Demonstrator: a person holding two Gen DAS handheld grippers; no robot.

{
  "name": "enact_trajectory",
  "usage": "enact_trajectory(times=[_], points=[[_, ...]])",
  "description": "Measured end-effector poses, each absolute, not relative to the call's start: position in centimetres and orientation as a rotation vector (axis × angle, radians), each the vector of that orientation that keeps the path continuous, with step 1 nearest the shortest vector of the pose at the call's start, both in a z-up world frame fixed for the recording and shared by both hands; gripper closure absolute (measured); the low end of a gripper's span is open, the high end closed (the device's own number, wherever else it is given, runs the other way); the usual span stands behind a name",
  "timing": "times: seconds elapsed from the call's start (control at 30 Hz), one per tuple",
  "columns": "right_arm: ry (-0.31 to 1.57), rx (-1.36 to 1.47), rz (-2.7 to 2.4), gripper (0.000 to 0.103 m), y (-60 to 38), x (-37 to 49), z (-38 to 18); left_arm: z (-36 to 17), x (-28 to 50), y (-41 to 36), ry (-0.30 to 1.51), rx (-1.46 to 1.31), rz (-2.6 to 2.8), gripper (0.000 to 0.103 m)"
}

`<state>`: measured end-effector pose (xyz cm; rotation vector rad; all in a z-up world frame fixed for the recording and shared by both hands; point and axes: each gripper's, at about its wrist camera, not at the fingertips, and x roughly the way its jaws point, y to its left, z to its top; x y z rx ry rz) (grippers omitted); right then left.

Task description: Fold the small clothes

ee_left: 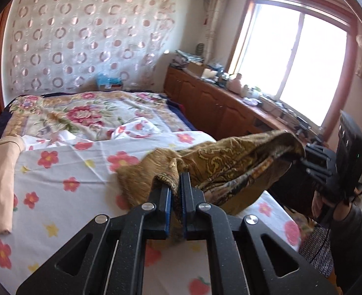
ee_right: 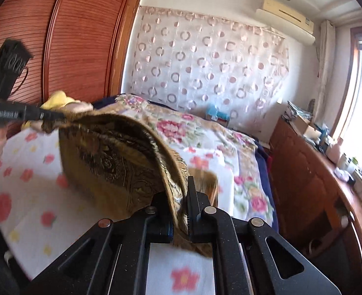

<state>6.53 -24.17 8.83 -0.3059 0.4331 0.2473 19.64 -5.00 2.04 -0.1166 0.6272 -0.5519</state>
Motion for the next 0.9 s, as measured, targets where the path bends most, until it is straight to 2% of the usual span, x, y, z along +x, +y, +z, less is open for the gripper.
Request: enact_trajectory(times=[0.2,0.23,0.3,0.37,0.6,0.63,0.7,0.73,0.9], points=[[0.530,-0.292,0.285,0.096,-24.2,15.7,7.1,0.5,24.3,-4.6,0.699,-0.142,-0.544,0.096],[0.558,-0.289,0.290,0.096,-24.2,16.8,6.8,0.1,25.0,-4.6,0.714,-0.141,-0.549,0.093],[0.602,-0.292,0.291,0.095,-24.5,19.2,5.9,-0.4,26.0,-4.6,0.736,-0.141,-0.545,0.074],[0.640,-0.296,0.290,0.095,-24.9,21.4,5.2,-0.6,26.7,-4.1,0.722,-0.133,-0.494,0.063],[0.744,-0.188,0.272,0.095,-26.6,26.2,3.8,-2.5,29.0,-3.9,0.789,-0.113,-0.489,0.063],[0.747,-0.158,0.271,0.092,-26.9,26.0,4.2,-2.8,29.3,-4.1,0.799,-0.108,-0.495,0.063],[0.741,-0.109,0.241,0.071,-27.6,26.6,5.0,-3.7,30.0,-4.7,0.825,-0.090,-0.498,0.063],[0.731,-0.093,0.214,0.068,-27.8,26.7,5.2,-4.1,30.4,-5.0,0.834,-0.083,-0.493,0.063],[0.672,-0.054,0.148,0.066,-29.2,25.0,8.0,-5.8,32.6,-5.6,0.889,-0.074,-0.470,0.063]])
